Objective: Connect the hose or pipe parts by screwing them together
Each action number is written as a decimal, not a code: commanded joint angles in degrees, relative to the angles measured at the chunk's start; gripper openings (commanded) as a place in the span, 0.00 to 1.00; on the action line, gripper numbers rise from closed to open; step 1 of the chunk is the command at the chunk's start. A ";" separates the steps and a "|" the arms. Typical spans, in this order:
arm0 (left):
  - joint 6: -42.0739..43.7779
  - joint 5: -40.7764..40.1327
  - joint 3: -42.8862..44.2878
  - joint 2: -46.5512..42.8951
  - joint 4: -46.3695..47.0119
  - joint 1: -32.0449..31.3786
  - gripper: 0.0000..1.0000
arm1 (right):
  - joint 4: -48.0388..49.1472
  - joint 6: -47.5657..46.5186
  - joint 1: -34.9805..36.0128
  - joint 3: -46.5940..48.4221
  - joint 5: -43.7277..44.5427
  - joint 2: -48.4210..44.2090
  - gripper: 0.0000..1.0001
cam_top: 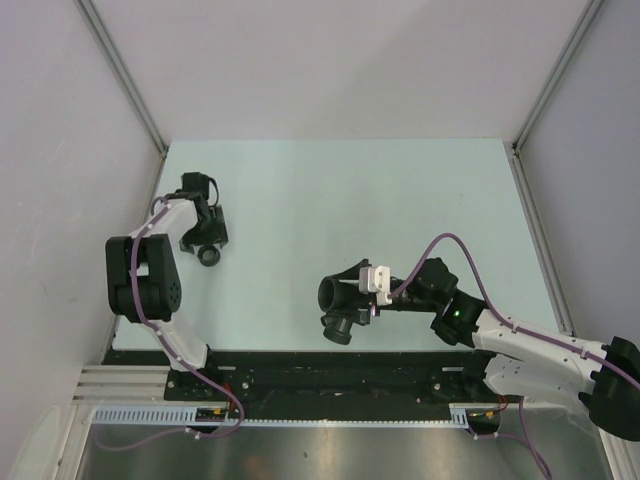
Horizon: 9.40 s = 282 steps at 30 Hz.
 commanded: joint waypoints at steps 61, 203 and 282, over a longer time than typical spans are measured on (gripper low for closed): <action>3.27 16.30 -2.07 -3.52 0.80 -2.26 0.70 | 2.42 -1.48 1.97 0.00 1.45 0.58 0.31; -31.98 76.50 -25.80 -31.66 41.14 -22.56 0.00 | -1.45 -20.47 5.57 13.09 15.96 10.78 0.22; -10.89 69.64 -15.52 -27.78 21.19 -28.98 0.00 | -12.70 -13.00 4.87 15.82 4.71 7.88 0.00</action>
